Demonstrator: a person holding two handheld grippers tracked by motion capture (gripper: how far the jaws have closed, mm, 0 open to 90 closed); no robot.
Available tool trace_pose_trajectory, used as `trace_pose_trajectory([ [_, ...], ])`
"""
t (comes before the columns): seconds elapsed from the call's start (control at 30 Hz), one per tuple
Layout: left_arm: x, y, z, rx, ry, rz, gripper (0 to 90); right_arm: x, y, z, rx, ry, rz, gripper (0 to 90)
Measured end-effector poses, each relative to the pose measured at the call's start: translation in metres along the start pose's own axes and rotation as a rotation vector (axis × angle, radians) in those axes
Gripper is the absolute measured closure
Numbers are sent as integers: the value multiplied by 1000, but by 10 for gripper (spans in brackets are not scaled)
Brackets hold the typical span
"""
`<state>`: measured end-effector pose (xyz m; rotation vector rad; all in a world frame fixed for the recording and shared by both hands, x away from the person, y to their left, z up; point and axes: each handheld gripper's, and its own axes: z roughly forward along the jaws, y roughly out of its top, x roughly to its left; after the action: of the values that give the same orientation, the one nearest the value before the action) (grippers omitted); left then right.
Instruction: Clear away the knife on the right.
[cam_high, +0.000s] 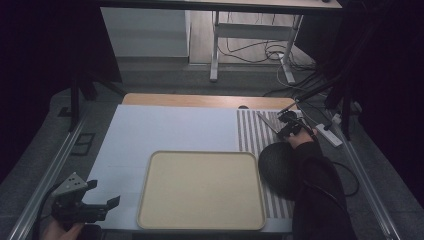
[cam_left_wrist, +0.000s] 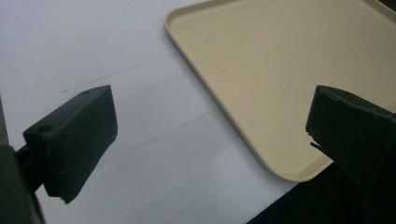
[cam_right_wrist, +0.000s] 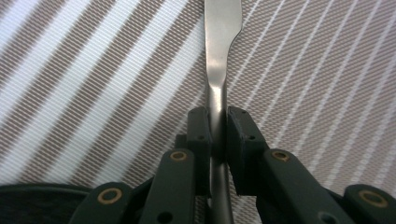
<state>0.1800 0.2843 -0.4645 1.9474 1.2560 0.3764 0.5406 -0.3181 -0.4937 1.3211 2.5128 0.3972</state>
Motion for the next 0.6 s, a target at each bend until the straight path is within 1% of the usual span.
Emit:
trace_pose_trajectory([
  [0.03,0,0,0,0,0,0,27,0,0,0,-3,-18,-21,804],
  [0.07,0,0,0,0,0,0,26,0,0,0,-3,-18,-21,804],
  [0.1,0,0,0,1,0,0,26,-2,-2,-2,-10,-57,-69,805],
  [0.13,0,0,0,1,0,0,26,-3,-3,-3,-8,-60,-71,805],
  [0.2,0,0,0,1,1,0,26,-8,-6,-6,-15,-77,-58,805],
  [0.37,0,0,0,1,1,0,26,-23,-14,-15,-47,-81,-6,805],
  [0.47,0,0,0,1,1,0,27,-31,-19,-20,-65,-72,30,805],
  [0.6,-1,0,0,2,3,2,26,-38,-23,-25,-83,-47,71,805],
])
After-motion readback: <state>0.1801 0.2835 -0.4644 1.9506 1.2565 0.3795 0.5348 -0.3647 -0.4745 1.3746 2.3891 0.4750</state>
